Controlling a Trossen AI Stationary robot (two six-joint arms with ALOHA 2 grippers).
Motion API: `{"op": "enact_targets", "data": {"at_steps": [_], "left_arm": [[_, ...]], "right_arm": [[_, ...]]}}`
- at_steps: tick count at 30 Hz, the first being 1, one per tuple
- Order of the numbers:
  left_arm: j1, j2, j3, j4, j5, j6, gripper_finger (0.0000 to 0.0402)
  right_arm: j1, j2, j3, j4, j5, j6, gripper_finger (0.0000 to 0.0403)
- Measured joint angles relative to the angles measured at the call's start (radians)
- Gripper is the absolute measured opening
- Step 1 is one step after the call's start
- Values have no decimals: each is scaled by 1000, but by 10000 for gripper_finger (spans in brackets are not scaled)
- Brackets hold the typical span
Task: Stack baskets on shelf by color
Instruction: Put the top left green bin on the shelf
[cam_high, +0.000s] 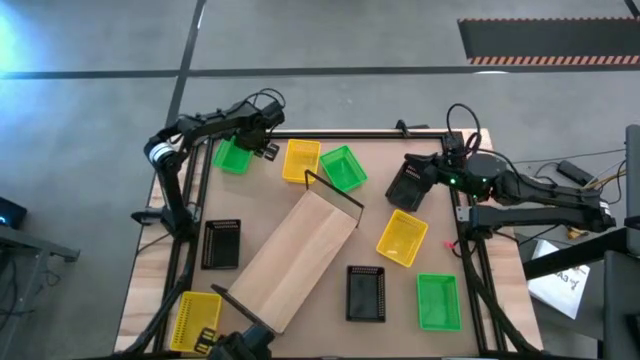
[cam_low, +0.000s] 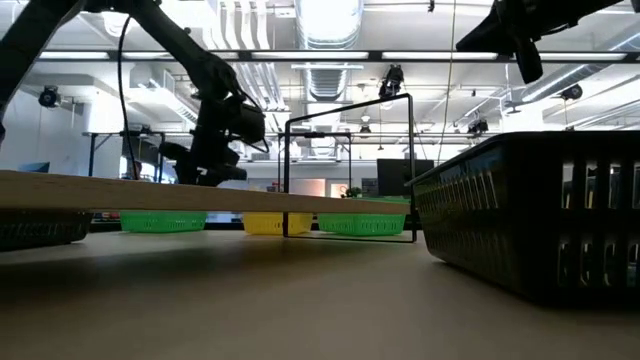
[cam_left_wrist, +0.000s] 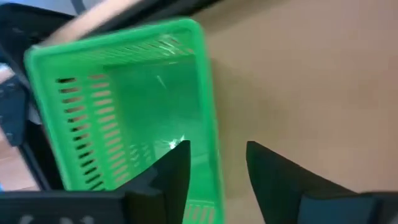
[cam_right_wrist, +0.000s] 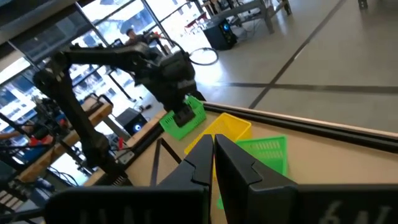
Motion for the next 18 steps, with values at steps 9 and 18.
{"op": "enact_targets", "data": {"at_steps": [9,18], "left_arm": [[16,-4,-32,49,14,20,49],[16,-5,-43,84,71,44,10]], "right_arm": [[0,8,-1,8,0,26,9],[0,21,-1,8,0,27,9]]}}
